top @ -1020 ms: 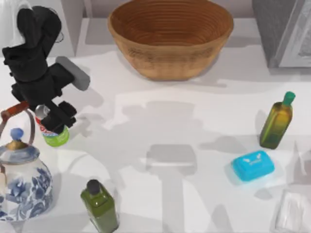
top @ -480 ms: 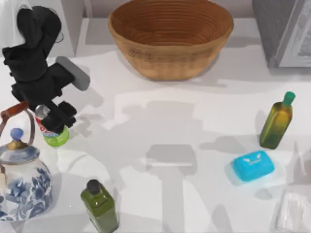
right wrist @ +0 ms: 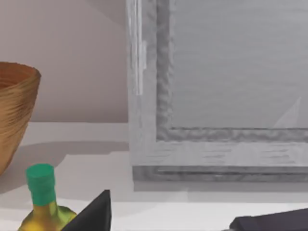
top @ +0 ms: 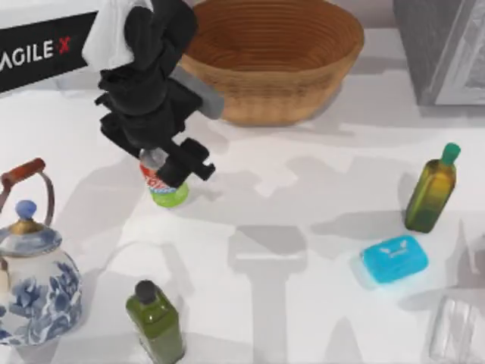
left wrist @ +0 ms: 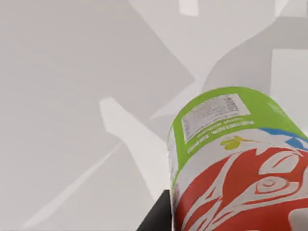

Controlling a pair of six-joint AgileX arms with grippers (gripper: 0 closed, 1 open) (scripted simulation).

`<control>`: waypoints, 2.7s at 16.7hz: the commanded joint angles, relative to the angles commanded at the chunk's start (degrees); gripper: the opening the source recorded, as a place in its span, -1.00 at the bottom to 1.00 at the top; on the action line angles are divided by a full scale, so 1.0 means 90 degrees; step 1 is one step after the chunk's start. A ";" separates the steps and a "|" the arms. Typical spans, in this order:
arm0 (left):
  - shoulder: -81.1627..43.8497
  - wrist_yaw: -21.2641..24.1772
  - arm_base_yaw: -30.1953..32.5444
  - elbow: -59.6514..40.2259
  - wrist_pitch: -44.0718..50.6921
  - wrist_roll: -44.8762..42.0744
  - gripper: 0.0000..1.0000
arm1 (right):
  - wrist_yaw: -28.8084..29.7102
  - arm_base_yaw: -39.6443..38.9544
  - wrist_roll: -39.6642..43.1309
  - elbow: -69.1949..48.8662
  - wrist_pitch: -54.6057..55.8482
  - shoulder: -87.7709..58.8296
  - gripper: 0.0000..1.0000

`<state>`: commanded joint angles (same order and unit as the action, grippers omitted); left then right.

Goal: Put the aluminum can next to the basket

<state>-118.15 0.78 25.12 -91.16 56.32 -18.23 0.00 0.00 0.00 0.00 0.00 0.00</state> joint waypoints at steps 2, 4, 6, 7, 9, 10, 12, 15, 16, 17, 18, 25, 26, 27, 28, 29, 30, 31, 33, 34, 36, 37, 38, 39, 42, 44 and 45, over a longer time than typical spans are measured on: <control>-0.0210 -0.0023 0.0648 -0.0431 0.0095 0.1143 -1.00 | 0.0000 0.0000 0.0000 0.0000 0.0000 0.0000 1.00; -0.0485 -0.0059 0.1236 -0.0860 0.0295 0.2454 -1.00 | 0.0000 0.0000 0.0000 0.0000 0.0000 0.0000 1.00; -0.0787 -0.0091 0.1695 -0.1269 0.0586 0.3739 -1.00 | 0.0000 0.0000 0.0000 0.0000 0.0000 0.0000 1.00; -0.0931 -0.0100 0.1853 -0.1454 0.0755 0.4318 -1.00 | 0.0000 0.0000 0.0000 0.0000 0.0000 0.0000 1.00; -0.1166 -0.0100 0.1988 -0.1782 0.1104 0.5277 -1.00 | 0.0000 0.0000 0.0000 0.0000 0.0000 0.0000 1.00; -0.1252 -0.0094 0.1998 -0.1928 0.1265 0.5664 -1.00 | 0.0000 0.0000 0.0000 0.0000 0.0000 0.0000 1.00; -0.1359 -0.0076 0.1992 -0.2169 0.1520 0.6239 -1.00 | 0.0000 0.0000 0.0000 0.0000 0.0000 0.0000 1.00; -0.1400 -0.0059 0.1980 -0.2348 0.1691 0.6604 -1.00 | 0.0000 0.0000 0.0000 0.0000 0.0000 0.0000 1.00; -0.1400 -0.0059 0.1980 -0.2348 0.1691 0.6604 -1.00 | 0.0000 0.0000 0.0000 0.0000 0.0000 0.0000 1.00; -0.1400 -0.0059 0.1980 -0.2348 0.1691 0.6604 -1.00 | 0.0000 0.0000 0.0000 0.0000 0.0000 0.0000 1.00; -0.1400 -0.0059 0.1980 -0.2348 0.1691 0.6604 -1.00 | 0.0000 0.0000 0.0000 0.0000 0.0000 0.0000 1.00; -0.1423 -0.0058 0.1980 -0.2183 0.1504 0.6602 -1.00 | 0.0000 0.0000 0.0000 0.0000 0.0000 0.0000 1.00; -0.1423 -0.0058 0.1980 -0.2183 0.1504 0.6602 -1.00 | 0.0000 0.0000 0.0000 0.0000 0.0000 0.0000 1.00; -0.1423 -0.0058 0.1980 -0.2183 0.1504 0.6602 -0.85 | 0.0000 0.0000 0.0000 0.0000 0.0000 0.0000 1.00; -0.1423 -0.0058 0.1980 -0.2183 0.1504 0.6602 -0.70 | 0.0000 0.0000 0.0000 0.0000 0.0000 0.0000 1.00; -0.1423 -0.0058 0.1980 -0.2183 0.1504 0.6602 -0.55 | 0.0000 0.0000 0.0000 0.0000 0.0000 0.0000 1.00; -0.1423 -0.0058 0.1980 -0.2183 0.1504 0.6602 -0.40 | 0.0000 0.0000 0.0000 0.0000 0.0000 0.0000 1.00; -0.1423 -0.0058 0.1980 -0.2183 0.1504 0.6602 -0.25 | 0.0000 0.0000 0.0000 0.0000 0.0000 0.0000 1.00; -0.1423 -0.0058 0.1980 -0.2183 0.1504 0.6602 0.06 | 0.0000 0.0000 0.0000 0.0000 0.0000 0.0000 1.00; -0.1423 -0.0058 0.1980 -0.2183 0.1504 0.6602 0.21 | 0.0000 0.0000 0.0000 0.0000 0.0000 0.0000 1.00; -0.1423 -0.0058 0.1980 -0.2183 0.1504 0.6602 0.51 | 0.0000 0.0000 0.0000 0.0000 0.0000 0.0000 1.00; -0.1423 -0.0058 0.1980 -0.2183 0.1504 0.6602 0.66 | 0.0000 0.0000 0.0000 0.0000 0.0000 0.0000 1.00; -0.1423 -0.0058 0.1980 -0.2183 0.1504 0.6602 0.81 | 0.0000 0.0000 0.0000 0.0000 0.0000 0.0000 1.00; -0.1423 -0.0058 0.1980 -0.2183 0.1504 0.6602 0.96 | 0.0000 0.0000 0.0000 0.0000 0.0000 0.0000 1.00; -0.1423 -0.0058 0.1980 -0.2183 0.1504 0.6602 1.00 | 0.0000 0.0000 0.0000 0.0000 0.0000 0.0000 1.00; -0.1423 -0.0058 0.1980 -0.2183 0.1504 0.6602 1.00 | 0.0000 0.0000 0.0000 0.0000 0.0000 0.0000 1.00; -0.1423 -0.0058 0.1980 -0.2183 0.1504 0.6602 1.00 | 0.0000 0.0000 0.0000 0.0000 0.0000 0.0000 1.00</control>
<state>-130.95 0.25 42.94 -110.81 69.85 41.20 0.00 0.00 0.00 0.00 0.00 0.00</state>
